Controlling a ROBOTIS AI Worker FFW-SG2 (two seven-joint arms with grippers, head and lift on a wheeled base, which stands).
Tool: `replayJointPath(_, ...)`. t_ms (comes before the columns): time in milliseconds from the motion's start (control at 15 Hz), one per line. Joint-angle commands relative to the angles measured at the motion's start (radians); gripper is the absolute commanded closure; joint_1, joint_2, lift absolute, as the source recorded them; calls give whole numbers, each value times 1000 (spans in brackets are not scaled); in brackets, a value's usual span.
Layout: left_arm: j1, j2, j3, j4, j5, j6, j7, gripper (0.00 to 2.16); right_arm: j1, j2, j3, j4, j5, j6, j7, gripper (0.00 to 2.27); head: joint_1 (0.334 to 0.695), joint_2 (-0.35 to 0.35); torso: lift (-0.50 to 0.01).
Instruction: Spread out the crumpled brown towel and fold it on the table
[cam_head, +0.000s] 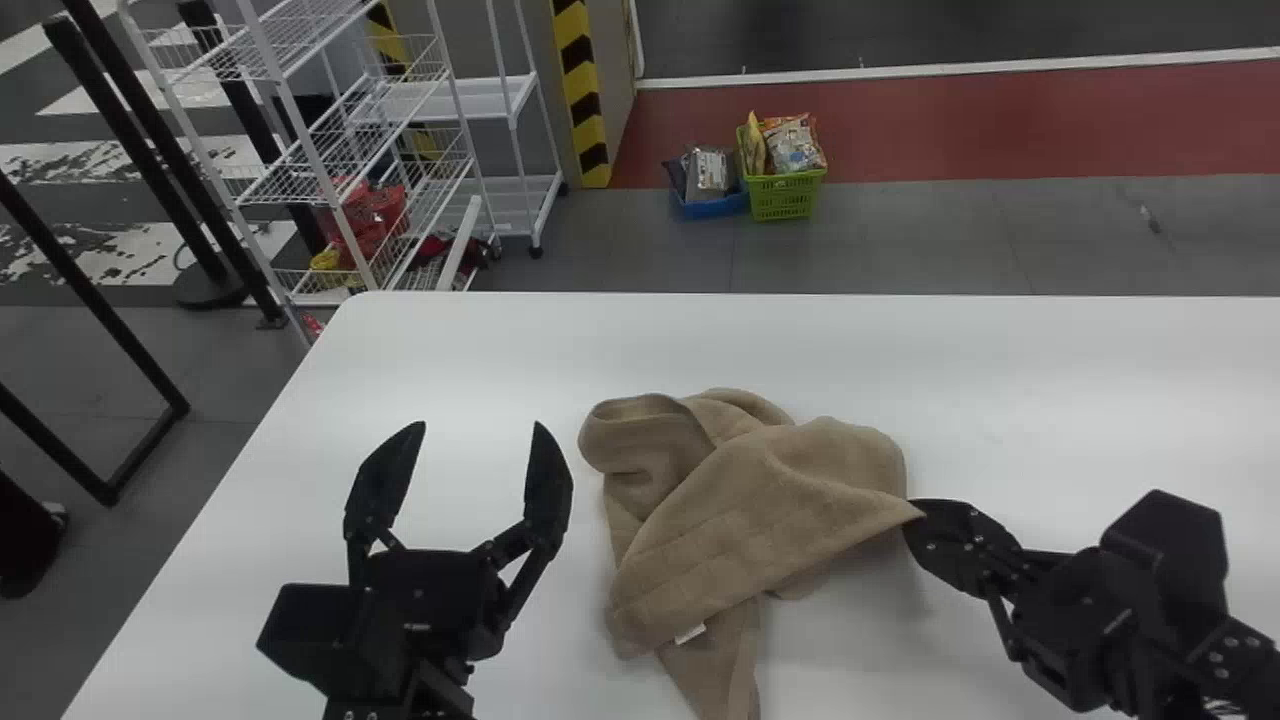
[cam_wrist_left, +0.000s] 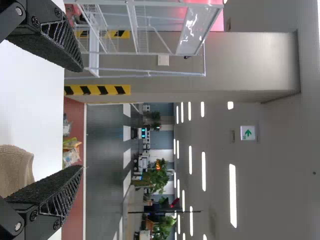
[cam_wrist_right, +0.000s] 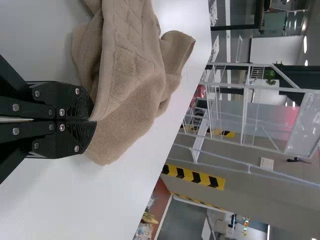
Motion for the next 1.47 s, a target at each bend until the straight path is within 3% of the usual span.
replayJointPath(0,5,2,0,-7,0,-5,0,144,11,1,12,-119,-19,112,26,1838,695,175,-127)
replayJointPath(200,14,14,-2,-7,-2,-36,-35,144,5,1,21,-232,-42,213,20,1838,695,182,-127)
replayJointPath(333,16,32,-3,-7,-2,-39,-46,144,-41,1,-32,-234,-76,302,-20,1838,695,175,-127)
replayJointPath(667,14,44,9,-7,12,-36,-61,144,-127,1,-283,-241,-182,514,-109,1838,695,66,-127)
replayJointPath(867,-7,51,-6,3,12,-21,-80,144,-227,1,-430,-123,-173,520,-120,1754,695,-60,-127)
replayJointPath(933,-10,49,-17,1,6,-18,-80,144,-270,1,-439,-53,-131,529,-154,1281,695,-93,-127)
replayJointPath(1000,-13,49,-23,1,-2,-12,-80,144,-296,1,-430,3,-59,529,-184,491,695,-156,-127)
replayJointPath(1067,-24,49,-41,6,-9,1,-80,144,-291,1,-434,20,-23,517,-181,-2,695,-185,-127)
replayJointPath(1200,-26,49,-41,6,-11,13,-80,144,-249,1,-419,16,-3,495,-177,2,695,-221,-127)
replayJointPath(1400,-23,49,-35,6,-11,16,-80,144,-232,1,-410,-8,149,508,-169,46,695,-242,-127)
